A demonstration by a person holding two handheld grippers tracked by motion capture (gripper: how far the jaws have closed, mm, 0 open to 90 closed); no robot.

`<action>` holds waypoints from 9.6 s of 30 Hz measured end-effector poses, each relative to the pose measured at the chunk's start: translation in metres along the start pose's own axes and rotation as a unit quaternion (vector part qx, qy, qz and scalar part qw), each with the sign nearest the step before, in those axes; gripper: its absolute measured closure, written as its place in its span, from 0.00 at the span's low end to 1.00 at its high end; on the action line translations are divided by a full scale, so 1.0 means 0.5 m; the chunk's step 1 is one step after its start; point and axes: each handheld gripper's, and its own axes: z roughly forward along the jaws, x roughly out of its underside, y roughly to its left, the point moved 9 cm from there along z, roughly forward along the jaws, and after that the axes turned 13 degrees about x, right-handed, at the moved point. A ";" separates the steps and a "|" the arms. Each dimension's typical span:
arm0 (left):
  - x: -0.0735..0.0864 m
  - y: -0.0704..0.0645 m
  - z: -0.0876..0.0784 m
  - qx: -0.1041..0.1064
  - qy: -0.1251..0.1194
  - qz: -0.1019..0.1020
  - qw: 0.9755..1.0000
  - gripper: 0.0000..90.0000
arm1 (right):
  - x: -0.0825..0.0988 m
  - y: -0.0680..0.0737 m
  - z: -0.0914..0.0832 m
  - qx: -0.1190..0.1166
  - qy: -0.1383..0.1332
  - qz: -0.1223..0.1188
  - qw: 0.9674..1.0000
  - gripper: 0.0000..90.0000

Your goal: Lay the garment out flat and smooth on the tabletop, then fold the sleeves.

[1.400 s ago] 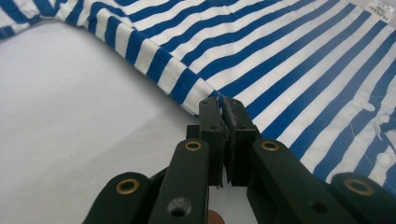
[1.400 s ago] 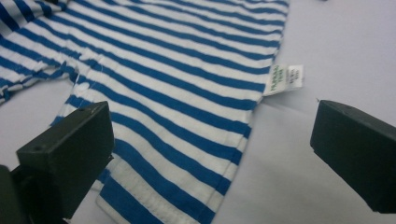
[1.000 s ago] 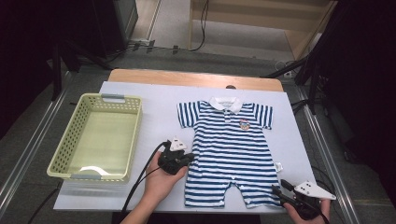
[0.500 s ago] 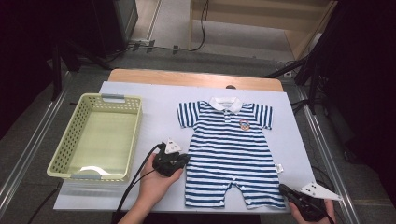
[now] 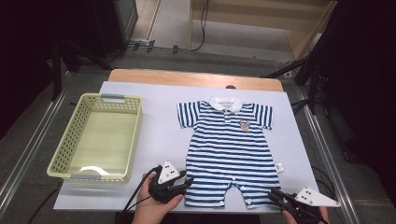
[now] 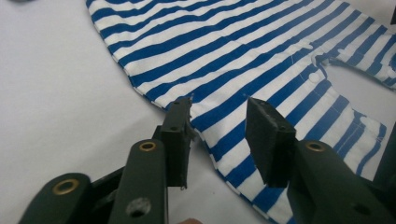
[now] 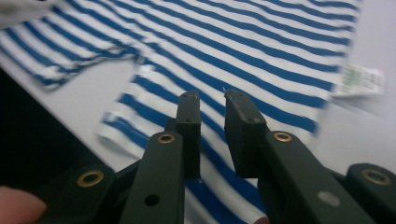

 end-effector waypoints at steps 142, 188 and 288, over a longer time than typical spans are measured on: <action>-0.276 0.401 0.142 -0.121 -0.011 -0.089 0.989 0.46 | -0.061 -0.109 -0.036 0.069 -0.101 0.049 0.991 0.00; -0.231 0.424 0.158 -0.167 0.032 -0.089 0.981 0.99 | -0.049 -0.102 -0.024 0.062 -0.085 0.041 0.994 0.00; -0.279 0.236 0.286 -0.059 0.045 0.014 0.997 0.98 | -0.047 -0.110 -0.026 0.064 -0.087 0.046 0.993 0.00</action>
